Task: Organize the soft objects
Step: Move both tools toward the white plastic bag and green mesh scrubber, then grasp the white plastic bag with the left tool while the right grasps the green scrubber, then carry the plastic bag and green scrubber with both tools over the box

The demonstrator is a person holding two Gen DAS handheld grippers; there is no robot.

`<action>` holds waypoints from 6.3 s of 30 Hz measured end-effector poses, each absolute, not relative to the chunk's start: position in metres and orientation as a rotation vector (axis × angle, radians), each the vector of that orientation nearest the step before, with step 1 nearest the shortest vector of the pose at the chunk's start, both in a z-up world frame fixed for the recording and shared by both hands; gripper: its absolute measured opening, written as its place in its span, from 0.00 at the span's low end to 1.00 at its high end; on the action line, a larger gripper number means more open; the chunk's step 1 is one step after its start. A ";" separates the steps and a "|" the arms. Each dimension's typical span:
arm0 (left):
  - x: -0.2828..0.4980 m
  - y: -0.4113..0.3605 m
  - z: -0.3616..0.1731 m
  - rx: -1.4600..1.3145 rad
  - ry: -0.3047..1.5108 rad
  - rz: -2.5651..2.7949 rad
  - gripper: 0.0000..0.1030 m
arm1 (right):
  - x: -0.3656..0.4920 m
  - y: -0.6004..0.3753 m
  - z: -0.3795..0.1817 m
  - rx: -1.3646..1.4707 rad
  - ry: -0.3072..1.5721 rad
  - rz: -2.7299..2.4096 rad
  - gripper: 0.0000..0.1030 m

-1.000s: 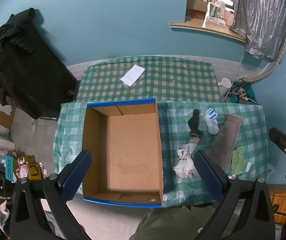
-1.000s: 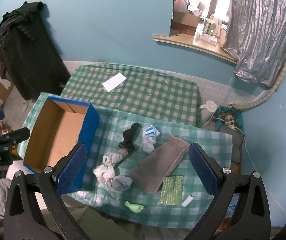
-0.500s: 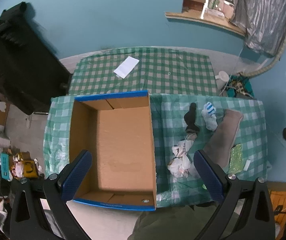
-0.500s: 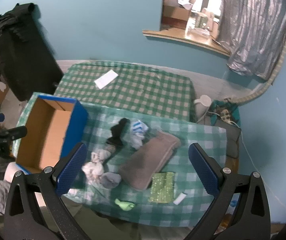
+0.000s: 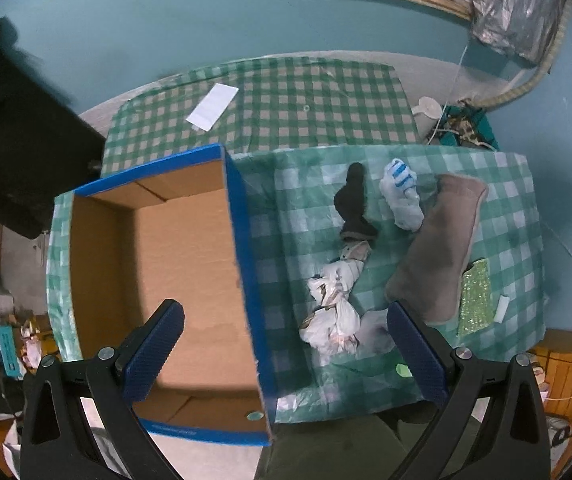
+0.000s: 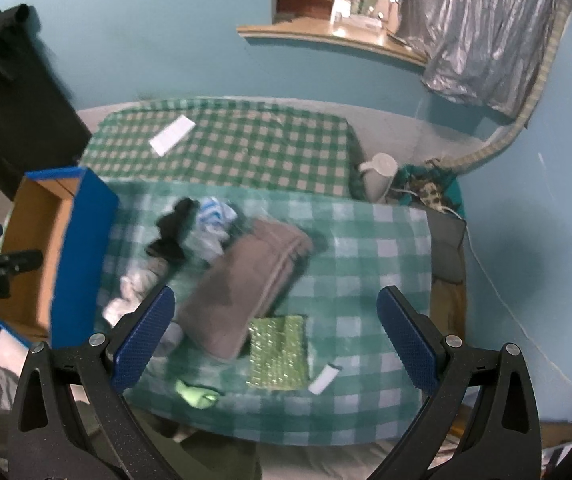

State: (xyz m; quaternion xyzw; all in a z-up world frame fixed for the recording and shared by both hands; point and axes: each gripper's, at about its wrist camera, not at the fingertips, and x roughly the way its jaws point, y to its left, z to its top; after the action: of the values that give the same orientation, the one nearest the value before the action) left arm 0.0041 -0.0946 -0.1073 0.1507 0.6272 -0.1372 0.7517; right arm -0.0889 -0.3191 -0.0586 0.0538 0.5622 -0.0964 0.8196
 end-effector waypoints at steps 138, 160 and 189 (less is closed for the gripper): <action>-0.018 -0.091 -0.155 0.391 1.356 -0.378 0.45 | -0.053 -0.272 -0.143 0.042 1.427 0.094 0.25; -0.008 -0.016 -0.111 0.299 1.303 -0.234 0.45 | 0.004 -0.180 -0.094 -0.060 1.352 0.283 0.25; 0.014 0.098 -0.129 0.166 1.349 -0.032 0.45 | 0.068 -0.028 -0.117 -0.193 1.359 0.546 0.25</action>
State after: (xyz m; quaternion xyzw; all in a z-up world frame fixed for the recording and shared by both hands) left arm 0.0137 0.0981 -0.1291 0.0768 0.6239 -0.0149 0.7776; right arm 0.0682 -0.0282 -0.1166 -0.0877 0.6194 0.2487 0.7395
